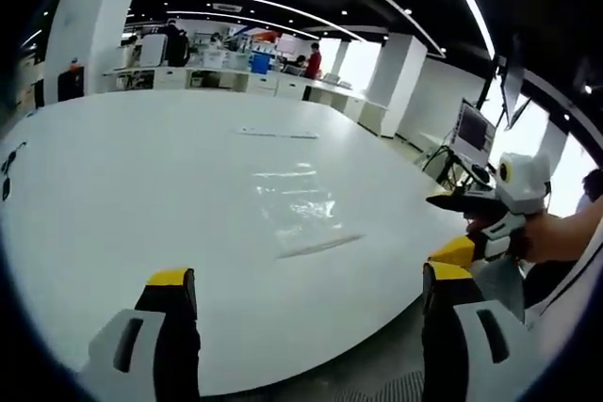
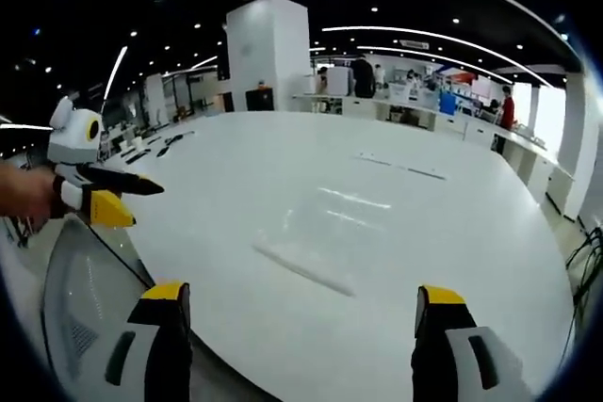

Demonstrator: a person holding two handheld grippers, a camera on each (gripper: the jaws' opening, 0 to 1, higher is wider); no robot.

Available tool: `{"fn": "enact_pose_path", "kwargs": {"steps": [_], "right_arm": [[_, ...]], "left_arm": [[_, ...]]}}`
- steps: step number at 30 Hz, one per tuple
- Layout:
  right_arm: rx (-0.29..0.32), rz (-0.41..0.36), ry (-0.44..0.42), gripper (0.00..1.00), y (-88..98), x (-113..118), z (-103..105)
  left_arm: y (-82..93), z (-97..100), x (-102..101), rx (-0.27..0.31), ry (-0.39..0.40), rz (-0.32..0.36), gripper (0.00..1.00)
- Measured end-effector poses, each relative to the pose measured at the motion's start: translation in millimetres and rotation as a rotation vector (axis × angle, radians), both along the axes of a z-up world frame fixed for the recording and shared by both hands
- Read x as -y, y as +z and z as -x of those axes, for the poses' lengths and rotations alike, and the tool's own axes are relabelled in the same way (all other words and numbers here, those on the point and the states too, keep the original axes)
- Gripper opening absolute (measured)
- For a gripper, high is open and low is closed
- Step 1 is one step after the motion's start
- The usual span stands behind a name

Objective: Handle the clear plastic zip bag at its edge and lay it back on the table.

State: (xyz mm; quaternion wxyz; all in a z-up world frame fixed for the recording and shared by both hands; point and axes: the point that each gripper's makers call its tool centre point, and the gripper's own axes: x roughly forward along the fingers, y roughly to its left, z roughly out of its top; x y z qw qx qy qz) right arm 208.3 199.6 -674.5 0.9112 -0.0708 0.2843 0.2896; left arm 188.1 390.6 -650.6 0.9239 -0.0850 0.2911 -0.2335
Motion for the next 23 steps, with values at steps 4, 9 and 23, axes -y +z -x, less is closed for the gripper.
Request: {"fn": "enact_pose_path", "kwargs": {"steps": [4,9,23], "right_arm": [[0.009,0.006,0.012,1.00,3.5,-3,4],[0.010,0.011,0.018,1.00,4.7,-2,12],[0.030,0.014,-0.002,1.00,7.8,12,22]], "left_arm": [[-6.6,1.3,-2,-0.005,0.000,-0.002,0.99],[-11.2,3.4,-6,-0.004,0.003,-0.009,0.97],[-21.1,11.5,-12,0.017,-0.034,-0.061,0.92]]}}
